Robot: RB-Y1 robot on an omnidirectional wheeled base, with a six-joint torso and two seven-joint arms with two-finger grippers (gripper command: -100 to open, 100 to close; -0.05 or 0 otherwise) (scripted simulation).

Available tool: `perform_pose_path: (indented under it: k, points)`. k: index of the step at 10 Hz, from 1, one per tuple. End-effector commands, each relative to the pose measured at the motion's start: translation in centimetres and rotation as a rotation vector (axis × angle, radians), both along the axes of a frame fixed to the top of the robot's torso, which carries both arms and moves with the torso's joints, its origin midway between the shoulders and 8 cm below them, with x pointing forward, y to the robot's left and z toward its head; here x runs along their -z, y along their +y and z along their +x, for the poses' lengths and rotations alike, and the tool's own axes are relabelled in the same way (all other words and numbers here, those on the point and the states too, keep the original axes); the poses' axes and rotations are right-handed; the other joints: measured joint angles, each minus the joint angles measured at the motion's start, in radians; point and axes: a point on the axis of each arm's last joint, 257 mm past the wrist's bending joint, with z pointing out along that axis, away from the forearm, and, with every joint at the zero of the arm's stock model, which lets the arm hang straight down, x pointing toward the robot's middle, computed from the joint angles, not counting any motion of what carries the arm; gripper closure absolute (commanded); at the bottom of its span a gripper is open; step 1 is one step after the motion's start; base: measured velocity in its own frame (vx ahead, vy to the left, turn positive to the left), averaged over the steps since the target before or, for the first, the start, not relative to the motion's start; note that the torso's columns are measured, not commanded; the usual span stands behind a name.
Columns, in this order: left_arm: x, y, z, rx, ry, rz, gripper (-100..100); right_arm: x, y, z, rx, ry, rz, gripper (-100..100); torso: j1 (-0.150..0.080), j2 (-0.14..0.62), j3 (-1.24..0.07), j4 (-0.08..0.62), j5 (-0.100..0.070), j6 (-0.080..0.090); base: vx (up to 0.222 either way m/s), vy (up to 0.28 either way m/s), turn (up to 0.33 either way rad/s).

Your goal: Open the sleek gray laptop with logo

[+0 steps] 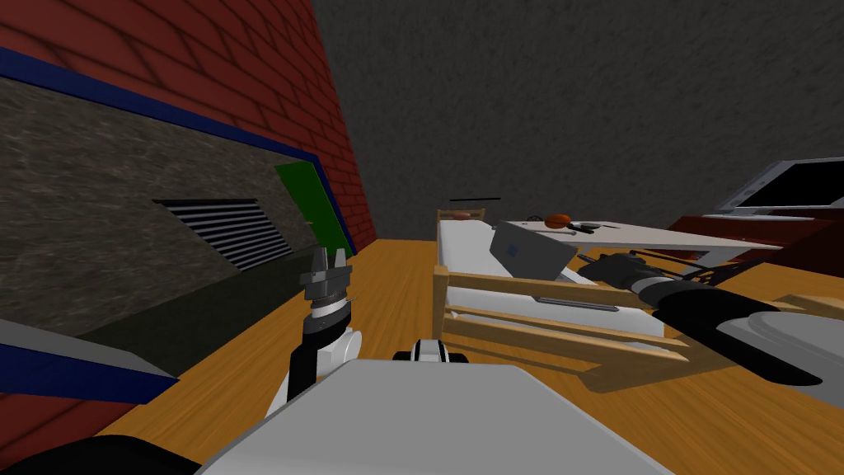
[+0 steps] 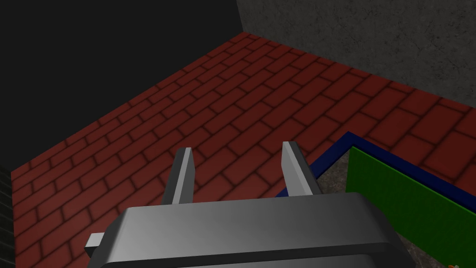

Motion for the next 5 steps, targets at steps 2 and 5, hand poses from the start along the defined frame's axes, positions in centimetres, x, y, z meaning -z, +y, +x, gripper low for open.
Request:
perform_pose_path:
  k: [2, 5]
  points:
    - [0.00, 0.00, 0.00, 0.000, 0.000, 0.000, 0, 0.55, -0.69, 0.05, 0.003, -0.014, 0.147, 100, 0.005, 0.000, 0.000, 0.000, 0.001, 0.000, -0.036, -0.116, 0.018]
    - [0.00, 0.00, 0.00, 0.000, 0.000, 0.000, 0, 0.90, -1.26, 0.10, 0.006, -0.030, 0.262, 100, 0.007, 0.000, 0.000, 0.000, 0.002, 0.000, -0.023, -0.096, 0.017]
